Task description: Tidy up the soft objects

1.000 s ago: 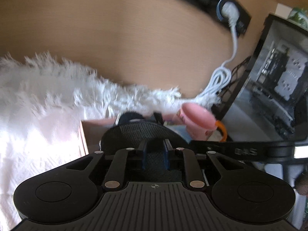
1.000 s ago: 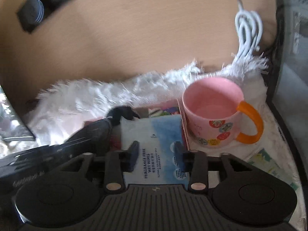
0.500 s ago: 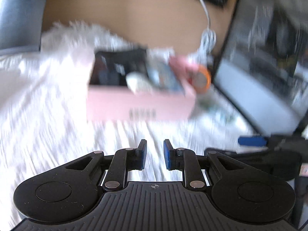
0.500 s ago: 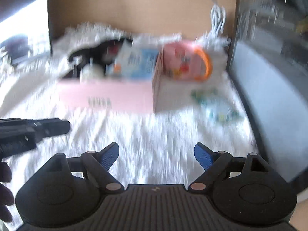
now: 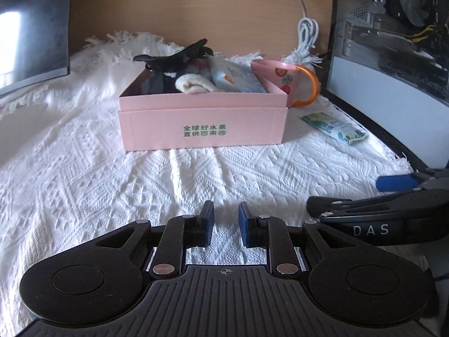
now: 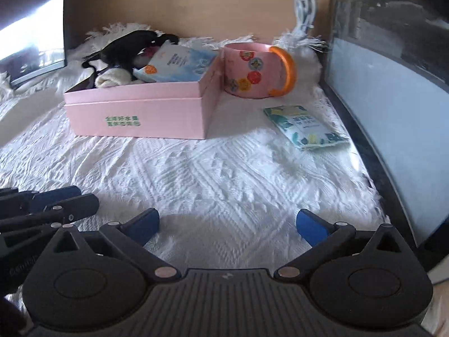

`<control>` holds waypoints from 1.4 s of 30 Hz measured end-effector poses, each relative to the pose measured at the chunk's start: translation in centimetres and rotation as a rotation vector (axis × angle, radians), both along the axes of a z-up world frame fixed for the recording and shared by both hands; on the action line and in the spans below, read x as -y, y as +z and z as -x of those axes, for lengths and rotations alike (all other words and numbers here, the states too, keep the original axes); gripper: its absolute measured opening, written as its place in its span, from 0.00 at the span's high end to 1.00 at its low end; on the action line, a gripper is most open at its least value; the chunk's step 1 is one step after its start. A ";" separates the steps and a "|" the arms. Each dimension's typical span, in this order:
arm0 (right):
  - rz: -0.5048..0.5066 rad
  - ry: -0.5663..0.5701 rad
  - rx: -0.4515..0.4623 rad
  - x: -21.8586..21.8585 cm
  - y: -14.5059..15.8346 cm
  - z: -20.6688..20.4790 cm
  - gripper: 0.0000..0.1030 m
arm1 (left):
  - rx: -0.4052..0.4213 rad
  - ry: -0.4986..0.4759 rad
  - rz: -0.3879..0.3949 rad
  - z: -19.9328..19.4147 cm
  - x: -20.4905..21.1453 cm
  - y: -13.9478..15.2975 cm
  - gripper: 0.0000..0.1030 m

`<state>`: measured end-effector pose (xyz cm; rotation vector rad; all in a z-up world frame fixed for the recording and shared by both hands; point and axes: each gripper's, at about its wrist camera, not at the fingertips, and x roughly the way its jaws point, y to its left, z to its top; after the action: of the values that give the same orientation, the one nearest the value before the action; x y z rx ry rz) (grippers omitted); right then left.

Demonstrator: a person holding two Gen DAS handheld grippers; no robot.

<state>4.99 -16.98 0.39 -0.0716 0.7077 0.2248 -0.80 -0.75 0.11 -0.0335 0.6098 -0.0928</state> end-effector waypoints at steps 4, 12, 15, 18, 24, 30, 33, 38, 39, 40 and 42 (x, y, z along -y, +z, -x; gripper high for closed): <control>0.000 -0.035 0.016 -0.2 0.0 0.3 0.00 | 0.007 -0.019 -0.035 0.2 0.4 0.0 0.79; -0.003 -0.039 0.019 -0.3 -0.1 0.4 0.00 | 0.005 -0.017 0.004 0.1 -0.1 -0.1 0.79; -0.003 -0.039 0.019 -0.3 -0.1 0.4 0.00 | 0.006 -0.018 -0.018 0.1 0.2 -0.1 0.79; -0.004 -0.038 0.018 -0.2 -0.1 0.3 0.00 | 0.007 -0.019 -0.017 0.1 0.2 -0.1 0.79; -0.003 -0.038 0.018 -0.2 -0.1 0.3 0.00 | 0.006 -0.019 -0.015 0.1 0.1 -0.1 0.79; -0.003 -0.038 0.018 -0.2 0.0 0.3 0.00 | 0.007 -0.019 -0.015 0.1 0.1 -0.1 0.79; -0.003 -0.037 0.018 -0.1 0.0 0.3 0.00 | 0.007 -0.020 -0.015 0.1 0.1 -0.1 0.79; -0.003 -0.037 0.018 -0.1 0.0 0.3 0.00 | 0.007 -0.020 -0.015 0.1 0.1 -0.2 0.79; -0.003 -0.037 0.018 -0.2 0.0 0.3 0.00 | 0.007 -0.020 -0.014 0.1 0.1 -0.2 0.79; -0.003 -0.037 0.018 -0.2 0.0 0.3 0.00 | 0.007 -0.020 -0.015 0.1 0.1 -0.2 0.79; -0.003 -0.037 0.018 -0.2 0.0 0.3 0.00 | 0.007 -0.020 -0.016 0.1 0.1 -0.2 0.79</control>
<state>4.68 -16.82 0.37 -0.0573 0.6905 0.1897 -0.89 -0.86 -0.05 -0.0117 0.6041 -0.1071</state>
